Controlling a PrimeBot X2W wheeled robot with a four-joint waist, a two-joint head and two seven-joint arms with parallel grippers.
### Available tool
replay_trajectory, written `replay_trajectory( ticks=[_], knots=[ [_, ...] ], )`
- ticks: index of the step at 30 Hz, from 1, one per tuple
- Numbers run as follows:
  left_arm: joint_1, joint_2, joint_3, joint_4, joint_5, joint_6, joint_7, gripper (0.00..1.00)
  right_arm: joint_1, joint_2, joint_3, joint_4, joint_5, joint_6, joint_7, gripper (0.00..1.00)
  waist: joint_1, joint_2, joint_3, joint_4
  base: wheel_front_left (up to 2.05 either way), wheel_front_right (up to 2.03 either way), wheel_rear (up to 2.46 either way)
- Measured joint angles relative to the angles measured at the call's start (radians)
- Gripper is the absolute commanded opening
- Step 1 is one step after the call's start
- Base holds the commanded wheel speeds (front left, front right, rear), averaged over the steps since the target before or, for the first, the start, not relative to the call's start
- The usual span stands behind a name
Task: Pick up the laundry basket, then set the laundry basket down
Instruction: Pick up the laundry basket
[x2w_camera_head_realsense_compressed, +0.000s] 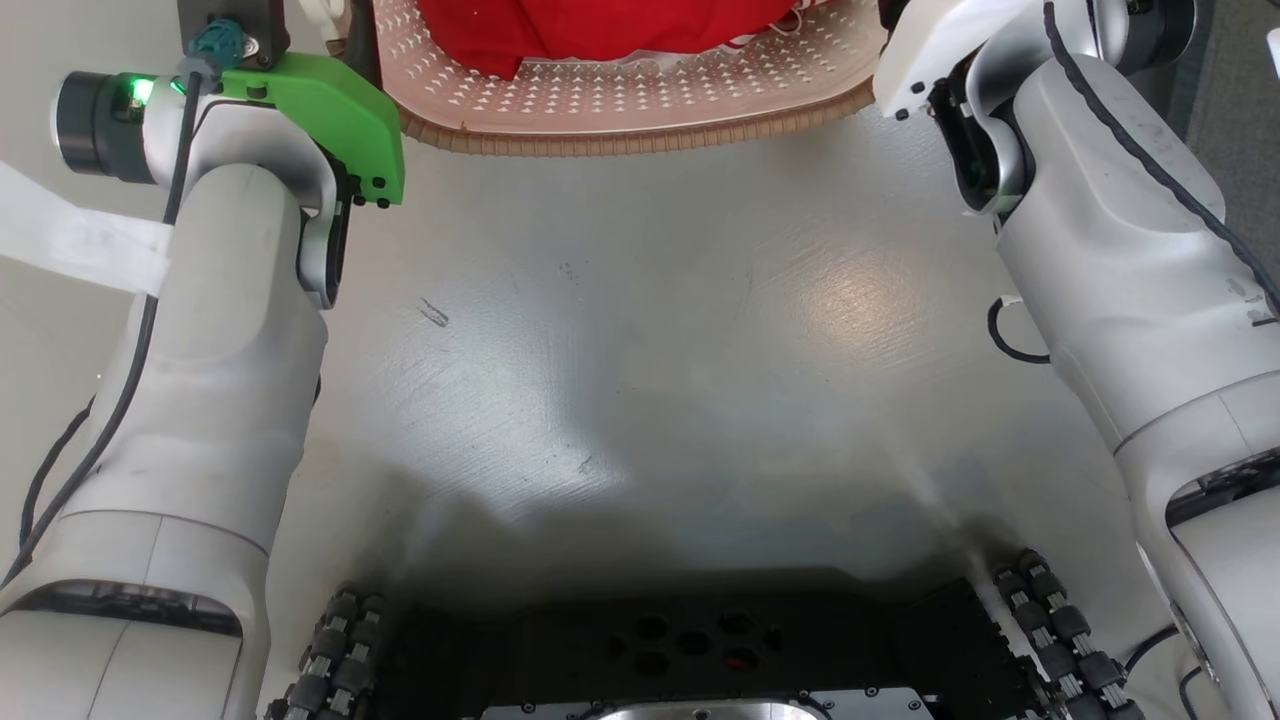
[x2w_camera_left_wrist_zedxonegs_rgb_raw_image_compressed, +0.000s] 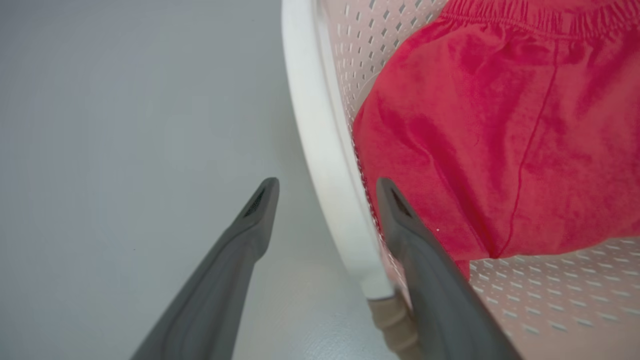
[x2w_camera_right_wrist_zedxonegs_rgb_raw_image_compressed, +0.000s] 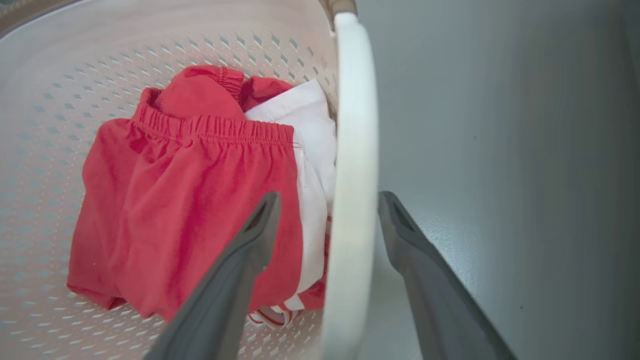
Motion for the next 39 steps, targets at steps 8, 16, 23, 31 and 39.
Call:
replay_trajectory(
  ticks=[8,16,23,31,39],
  knots=[
    [-0.020,0.000,-0.040,0.023,-0.027,-0.022,0.000,0.00,-0.024,-0.002,0.034,0.025,0.018,-0.005,0.003,0.00,0.0000,0.0000,-0.001,-0.001,0.00,0.00,0.00],
    [-0.030,-0.010,-0.063,0.055,-0.062,-0.021,-0.011,0.00,-0.025,0.004,0.063,0.060,0.038,-0.013,-0.012,0.00,0.0000,0.0000,-0.016,-0.006,0.00,0.00,0.00],
    [-0.030,-0.011,-0.085,0.088,-0.070,-0.021,-0.024,0.00,-0.018,0.007,0.085,0.090,0.064,-0.013,-0.024,0.00,0.0000,0.0000,-0.045,-0.008,0.00,0.00,0.00],
    [-0.011,-0.014,-0.118,0.117,-0.089,-0.022,-0.035,0.00,0.012,0.010,0.109,0.120,0.089,-0.012,-0.037,0.00,0.0000,0.0000,-0.097,-0.009,0.00,0.00,0.00],
    [0.056,-0.017,-0.152,0.149,-0.125,-0.028,-0.044,0.00,0.083,0.017,0.133,0.149,0.131,-0.011,-0.043,0.00,0.0000,0.0000,-0.169,-0.007,0.00,0.00,0.00]
  ],
)
